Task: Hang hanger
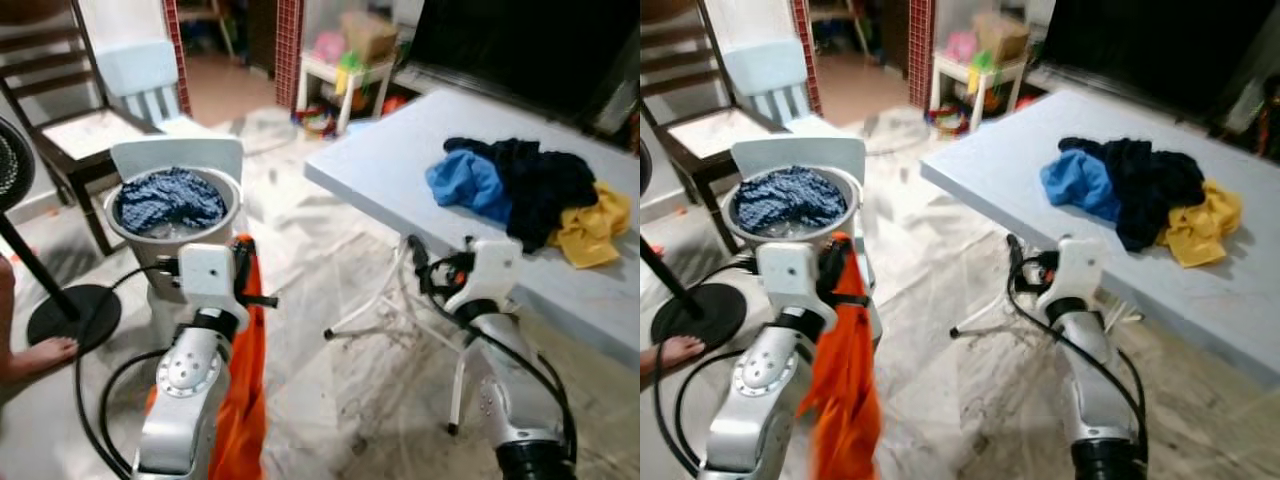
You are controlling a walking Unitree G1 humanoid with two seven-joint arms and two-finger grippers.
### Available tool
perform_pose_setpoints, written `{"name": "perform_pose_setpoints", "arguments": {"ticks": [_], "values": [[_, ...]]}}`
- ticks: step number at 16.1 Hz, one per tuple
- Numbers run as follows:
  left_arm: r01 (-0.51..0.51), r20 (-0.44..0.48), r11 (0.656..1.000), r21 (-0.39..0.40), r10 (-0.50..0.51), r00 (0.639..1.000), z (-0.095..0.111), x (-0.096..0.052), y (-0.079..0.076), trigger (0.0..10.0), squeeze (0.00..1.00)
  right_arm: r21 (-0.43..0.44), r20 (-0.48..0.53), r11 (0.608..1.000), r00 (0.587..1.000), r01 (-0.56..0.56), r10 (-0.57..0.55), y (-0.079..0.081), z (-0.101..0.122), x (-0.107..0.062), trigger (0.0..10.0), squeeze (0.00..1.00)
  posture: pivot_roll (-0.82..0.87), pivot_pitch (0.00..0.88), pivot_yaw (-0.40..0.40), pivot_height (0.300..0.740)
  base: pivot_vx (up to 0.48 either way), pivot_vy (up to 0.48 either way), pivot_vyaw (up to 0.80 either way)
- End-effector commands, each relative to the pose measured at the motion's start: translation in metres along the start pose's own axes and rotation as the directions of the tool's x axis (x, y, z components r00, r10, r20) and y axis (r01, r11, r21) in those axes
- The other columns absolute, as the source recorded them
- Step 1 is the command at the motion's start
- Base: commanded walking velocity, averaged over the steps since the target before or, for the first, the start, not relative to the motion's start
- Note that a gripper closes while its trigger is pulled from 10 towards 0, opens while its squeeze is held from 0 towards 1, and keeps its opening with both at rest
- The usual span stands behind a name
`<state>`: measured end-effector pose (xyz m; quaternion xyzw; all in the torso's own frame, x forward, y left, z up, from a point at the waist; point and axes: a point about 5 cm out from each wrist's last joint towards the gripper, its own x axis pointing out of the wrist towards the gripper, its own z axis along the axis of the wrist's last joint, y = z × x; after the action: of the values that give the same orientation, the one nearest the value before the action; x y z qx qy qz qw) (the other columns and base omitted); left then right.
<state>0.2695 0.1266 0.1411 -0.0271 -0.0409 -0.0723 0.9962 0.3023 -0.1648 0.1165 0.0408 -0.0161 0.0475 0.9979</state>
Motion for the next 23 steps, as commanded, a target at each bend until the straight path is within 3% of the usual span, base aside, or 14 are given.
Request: {"name": "perform_pose_setpoints", "arguments": {"ticks": [1,4,15,23], "values": [[-0.017,0.010,1.000,-0.001,0.017,1.000,0.0020,-0.0014,0.0027,10.0,0.00,-0.006,0.019,1.000,1.000,-0.021,0.021,0.0036,0.0064,0.0036,10.0,0.00,0.05,0.015,-0.095,0.740,0.000,0.360,0.00],[-0.019,0.007,1.000,-0.005,0.019,1.000,0.0014,-0.0020,0.0014,10.0,0.00,-0.009,0.016,1.000,1.000,-0.023,0.023,0.0029,0.0064,0.0027,10.0,0.00,0.04,0.020,-0.098,0.740,0.000,0.364,0.00],[-0.034,0.000,0.999,-0.009,0.034,0.999,-0.0011,0.0000,0.0023,10.0,0.00,-0.019,0.016,0.999,0.999,-0.032,0.032,0.0019,0.0089,0.0025,10.0,0.00,0.03,0.030,-0.106,0.740,0.000,0.381,-0.55],[-0.041,-0.004,0.999,-0.025,0.041,0.999,-0.0014,0.0011,0.0044,10.0,0.00,-0.024,0.007,0.999,0.999,-0.044,0.044,0.0024,0.0076,-0.0010,10.0,0.00,0.02,0.032,-0.110,0.740,0.000,0.480,0.00]]}}
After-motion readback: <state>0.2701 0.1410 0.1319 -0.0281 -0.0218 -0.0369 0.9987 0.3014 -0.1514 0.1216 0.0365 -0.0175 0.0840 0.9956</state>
